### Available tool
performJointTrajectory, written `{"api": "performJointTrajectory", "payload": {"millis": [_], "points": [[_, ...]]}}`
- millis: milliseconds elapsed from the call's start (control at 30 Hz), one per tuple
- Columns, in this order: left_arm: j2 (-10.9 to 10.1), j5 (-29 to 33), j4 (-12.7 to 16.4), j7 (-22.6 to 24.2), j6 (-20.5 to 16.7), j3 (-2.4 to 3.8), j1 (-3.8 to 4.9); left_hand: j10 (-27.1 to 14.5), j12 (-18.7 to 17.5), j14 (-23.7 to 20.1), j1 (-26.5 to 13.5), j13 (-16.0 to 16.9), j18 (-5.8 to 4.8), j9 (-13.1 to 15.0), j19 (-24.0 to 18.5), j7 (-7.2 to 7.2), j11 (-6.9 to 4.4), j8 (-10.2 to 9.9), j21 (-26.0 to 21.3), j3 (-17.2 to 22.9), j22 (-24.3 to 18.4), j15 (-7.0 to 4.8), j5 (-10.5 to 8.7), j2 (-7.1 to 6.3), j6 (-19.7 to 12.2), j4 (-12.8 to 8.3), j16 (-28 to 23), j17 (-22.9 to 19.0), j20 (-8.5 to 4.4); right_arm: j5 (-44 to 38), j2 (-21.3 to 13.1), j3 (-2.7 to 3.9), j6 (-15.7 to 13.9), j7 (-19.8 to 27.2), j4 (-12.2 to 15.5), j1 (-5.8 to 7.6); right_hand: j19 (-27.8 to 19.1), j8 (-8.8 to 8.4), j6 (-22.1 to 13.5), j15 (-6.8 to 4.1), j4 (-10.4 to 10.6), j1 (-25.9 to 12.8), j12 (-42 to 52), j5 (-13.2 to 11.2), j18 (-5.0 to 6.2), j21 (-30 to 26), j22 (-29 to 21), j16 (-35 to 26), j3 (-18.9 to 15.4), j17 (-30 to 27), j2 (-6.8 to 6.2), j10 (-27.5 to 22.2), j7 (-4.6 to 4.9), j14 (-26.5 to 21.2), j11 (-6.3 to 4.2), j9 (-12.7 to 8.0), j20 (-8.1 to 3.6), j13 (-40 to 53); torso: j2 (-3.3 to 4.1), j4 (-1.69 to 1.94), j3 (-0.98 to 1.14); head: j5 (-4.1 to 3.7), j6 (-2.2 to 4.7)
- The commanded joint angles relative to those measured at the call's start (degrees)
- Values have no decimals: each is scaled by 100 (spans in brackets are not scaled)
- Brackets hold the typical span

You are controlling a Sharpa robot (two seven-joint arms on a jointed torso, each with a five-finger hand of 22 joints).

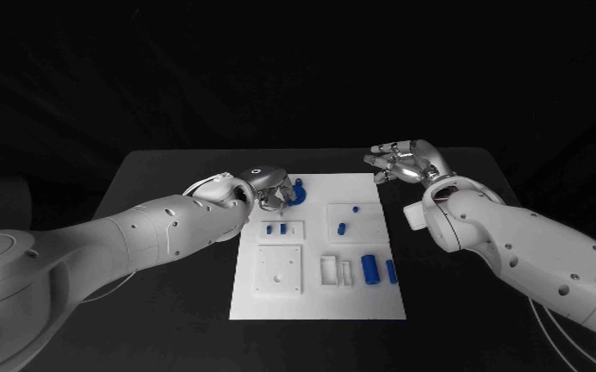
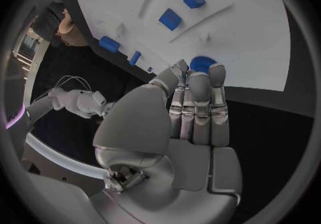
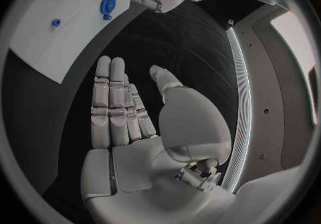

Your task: Assemble the parts on the task board

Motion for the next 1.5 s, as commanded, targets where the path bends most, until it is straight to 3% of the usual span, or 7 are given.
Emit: {"api": "performJointTrajectory", "payload": {"millis": [33,200,500,1033,1500], "points": [[-98,122,123,6,58,7,15,-35,1,31,-26,-4,101,3,-2,5,12,33,26,-17,107,0,-6,23,-29,9,-23,-11,3,-29,-5,1,83,34,-4,-1,6,-9,38,13,6,-28,-19,-16,63,27,-4,-21,29,7,9,-14,9,-7,-6,9,12,-8,11,2,-1,7,-6],[-255,140,231,-25,123,8,19,-35,1,31,-26,-4,101,3,-2,5,12,33,26,-17,107,0,-6,23,-29,9,-23,-11,3,-29,-14,1,81,32,-15,-1,6,-9,38,13,6,-28,-19,-16,63,27,-4,-21,29,7,9,-14,9,-7,-6,9,12,-8,11,3,-2,28,-14],[-340,148,213,-62,235,3,20,-36,1,23,-14,-4,98,2,-8,5,12,31,20,-21,108,1,-16,13,-27,12,-32,-13,3,-29,-19,1,77,30,-8,-1,6,-9,38,13,6,-28,-19,-16,63,27,-4,-21,29,7,9,-14,9,-7,-6,9,12,-8,17,-10,-1,48,-28],[-251,111,-12,-102,457,-31,-16,-39,1,18,9,-4,97,1,-14,8,15,30,18,-23,111,2,-22,-2,-38,7,-32,-11,2,-29,-13,1,69,32,-1,-1,6,-9,38,13,6,-28,-19,-16,63,27,-4,-21,29,7,9,-14,9,-7,-6,9,12,-8,25,-23,7,45,-35],[-195,103,-84,-97,562,-44,-49,-37,2,17,3,-4,99,1,-13,9,15,31,21,-18,111,3,-17,0,-40,10,-30,-9,4,-29,-10,1,71,33,-5,-1,6,-9,38,13,6,-28,-19,-16,63,27,-4,-21,29,7,9,-14,9,-7,-6,9,12,-8,14,-8,1,45,-53]]}}
